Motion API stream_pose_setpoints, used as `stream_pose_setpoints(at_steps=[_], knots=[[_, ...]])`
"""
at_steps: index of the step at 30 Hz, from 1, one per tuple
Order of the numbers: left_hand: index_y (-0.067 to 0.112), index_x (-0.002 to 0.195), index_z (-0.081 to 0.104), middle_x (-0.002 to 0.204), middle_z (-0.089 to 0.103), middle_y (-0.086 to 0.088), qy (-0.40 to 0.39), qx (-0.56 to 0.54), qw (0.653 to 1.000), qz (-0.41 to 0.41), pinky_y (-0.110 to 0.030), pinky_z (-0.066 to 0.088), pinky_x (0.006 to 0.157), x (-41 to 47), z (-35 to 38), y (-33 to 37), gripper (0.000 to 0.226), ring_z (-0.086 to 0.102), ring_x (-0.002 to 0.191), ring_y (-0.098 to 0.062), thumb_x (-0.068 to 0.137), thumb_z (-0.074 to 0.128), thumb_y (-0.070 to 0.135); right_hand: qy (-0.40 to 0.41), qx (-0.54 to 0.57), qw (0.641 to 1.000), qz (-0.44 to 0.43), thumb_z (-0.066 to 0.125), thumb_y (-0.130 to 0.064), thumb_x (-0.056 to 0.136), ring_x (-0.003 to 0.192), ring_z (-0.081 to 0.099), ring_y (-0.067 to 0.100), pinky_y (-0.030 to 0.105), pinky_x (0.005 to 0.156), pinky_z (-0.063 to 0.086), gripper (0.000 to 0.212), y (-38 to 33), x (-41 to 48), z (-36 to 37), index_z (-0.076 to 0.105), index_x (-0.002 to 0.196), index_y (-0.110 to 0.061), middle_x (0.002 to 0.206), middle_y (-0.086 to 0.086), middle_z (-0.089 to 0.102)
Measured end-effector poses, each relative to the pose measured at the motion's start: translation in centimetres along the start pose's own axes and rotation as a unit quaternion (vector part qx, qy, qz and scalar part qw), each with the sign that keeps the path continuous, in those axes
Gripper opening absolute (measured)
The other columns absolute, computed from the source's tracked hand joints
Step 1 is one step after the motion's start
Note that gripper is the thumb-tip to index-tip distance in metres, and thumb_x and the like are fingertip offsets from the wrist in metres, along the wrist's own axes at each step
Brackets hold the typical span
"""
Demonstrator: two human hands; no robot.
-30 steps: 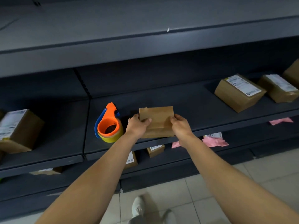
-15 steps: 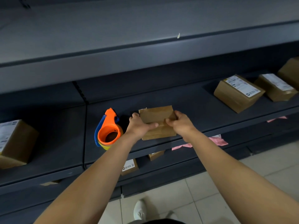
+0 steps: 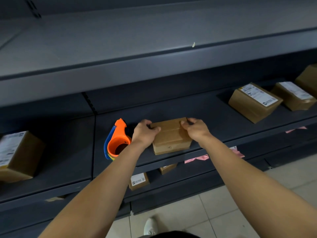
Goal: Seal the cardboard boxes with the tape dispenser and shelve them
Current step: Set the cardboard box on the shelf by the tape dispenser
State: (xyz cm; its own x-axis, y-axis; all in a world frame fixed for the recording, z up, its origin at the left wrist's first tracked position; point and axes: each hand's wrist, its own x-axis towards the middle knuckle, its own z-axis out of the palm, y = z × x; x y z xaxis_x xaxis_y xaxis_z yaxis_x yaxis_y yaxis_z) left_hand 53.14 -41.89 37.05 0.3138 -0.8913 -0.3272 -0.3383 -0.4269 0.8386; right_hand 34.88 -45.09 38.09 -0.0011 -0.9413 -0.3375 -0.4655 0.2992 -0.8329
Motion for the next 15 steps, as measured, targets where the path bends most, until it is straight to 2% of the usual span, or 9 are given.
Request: stream_pose_setpoints(at_steps=[5,10,15], knots=[[0.010,0.126,0.036,0.117,0.052,-0.005,-0.012,0.018,1.000,0.009,-0.028,0.046,0.082,-0.5,0.4,-0.2,0.058,0.055,0.102,-0.020,0.084,0.072,0.027,0.006,0.003,1.000,0.003,0.052,-0.029,0.098,0.125,0.050,0.025,0.030,0.106,0.038,0.045,0.1,0.0,0.6,0.048,0.139,-0.010,0.138,0.010,0.052],[0.009,0.137,0.025,0.135,0.046,-0.009,-0.049,0.038,0.998,0.003,-0.032,0.044,0.098,-0.8,0.6,0.1,0.076,0.050,0.121,-0.025,0.082,0.074,0.026,0.010,-0.009,1.000,0.002,0.050,-0.028,0.098,0.123,0.052,0.027,0.031,0.102,0.040,0.042,-0.1,0.0,0.7,0.051,0.136,-0.009,0.134,0.011,0.055],[0.007,0.143,0.018,0.142,0.041,-0.013,-0.042,0.061,0.997,0.001,-0.030,0.045,0.091,-0.7,1.1,0.5,0.078,0.049,0.124,-0.027,0.087,0.069,0.026,-0.011,-0.038,0.999,0.004,0.053,-0.025,0.097,0.117,0.055,0.027,0.033,0.099,0.043,0.037,-0.3,0.0,0.5,0.054,0.130,-0.009,0.128,0.010,0.058]])
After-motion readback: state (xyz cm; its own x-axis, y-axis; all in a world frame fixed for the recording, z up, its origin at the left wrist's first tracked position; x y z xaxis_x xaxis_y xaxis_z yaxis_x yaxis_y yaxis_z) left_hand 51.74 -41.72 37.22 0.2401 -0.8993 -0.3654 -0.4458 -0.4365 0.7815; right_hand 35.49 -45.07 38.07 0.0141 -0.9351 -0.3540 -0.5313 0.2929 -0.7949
